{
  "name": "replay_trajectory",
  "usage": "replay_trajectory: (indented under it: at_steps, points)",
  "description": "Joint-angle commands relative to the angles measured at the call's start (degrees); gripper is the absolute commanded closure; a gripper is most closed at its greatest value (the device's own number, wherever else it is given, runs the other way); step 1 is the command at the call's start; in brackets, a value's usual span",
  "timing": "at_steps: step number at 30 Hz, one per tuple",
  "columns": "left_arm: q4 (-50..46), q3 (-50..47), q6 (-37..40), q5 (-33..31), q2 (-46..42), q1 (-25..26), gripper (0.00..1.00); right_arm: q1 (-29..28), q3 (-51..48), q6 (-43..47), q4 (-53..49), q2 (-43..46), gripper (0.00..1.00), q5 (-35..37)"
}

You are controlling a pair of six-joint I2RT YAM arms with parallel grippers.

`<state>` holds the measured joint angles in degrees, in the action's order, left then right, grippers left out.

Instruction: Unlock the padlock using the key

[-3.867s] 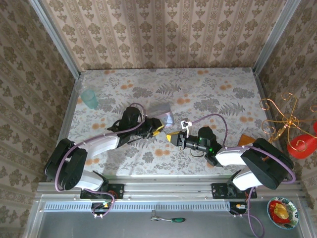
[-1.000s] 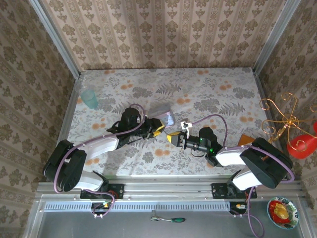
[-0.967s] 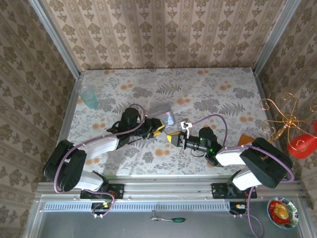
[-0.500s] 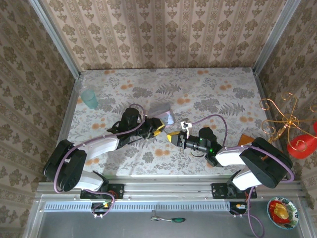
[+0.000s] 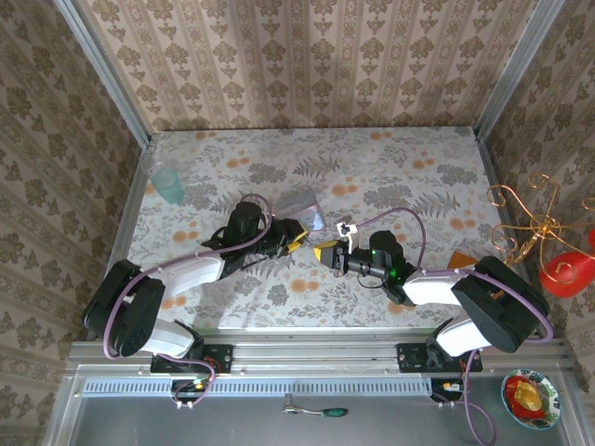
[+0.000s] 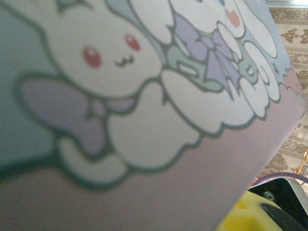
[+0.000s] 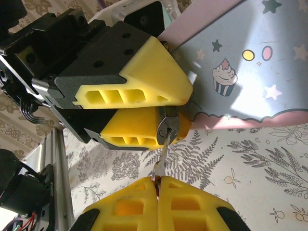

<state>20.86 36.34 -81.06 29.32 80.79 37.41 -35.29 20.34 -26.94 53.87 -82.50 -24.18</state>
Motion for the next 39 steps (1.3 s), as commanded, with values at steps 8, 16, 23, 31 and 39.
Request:
replay_trajectory:
  at_steps: [8,16,23,31,39]
  points:
    - [5.8,2.7,-0.6,9.3,0.7,3.2,0.79,1.9,3.9,2.1,4.5,-3.8,1.0,2.1]
    - [5.1,3.2,-0.4,9.5,0.6,3.7,0.79,3.7,5.5,2.2,9.8,-8.6,1.0,-1.1]
    - [1.1,2.9,2.4,8.2,0.2,2.7,0.8,3.9,5.2,1.1,8.4,-5.2,1.0,-1.4]
    - [-6.7,3.8,9.2,4.4,-0.2,-0.9,0.8,3.4,3.1,2.8,-1.4,0.4,1.0,-1.0]
    - [-12.1,6.0,14.4,0.9,0.4,-3.4,0.8,-0.7,2.4,1.5,-19.2,8.0,1.0,5.5]
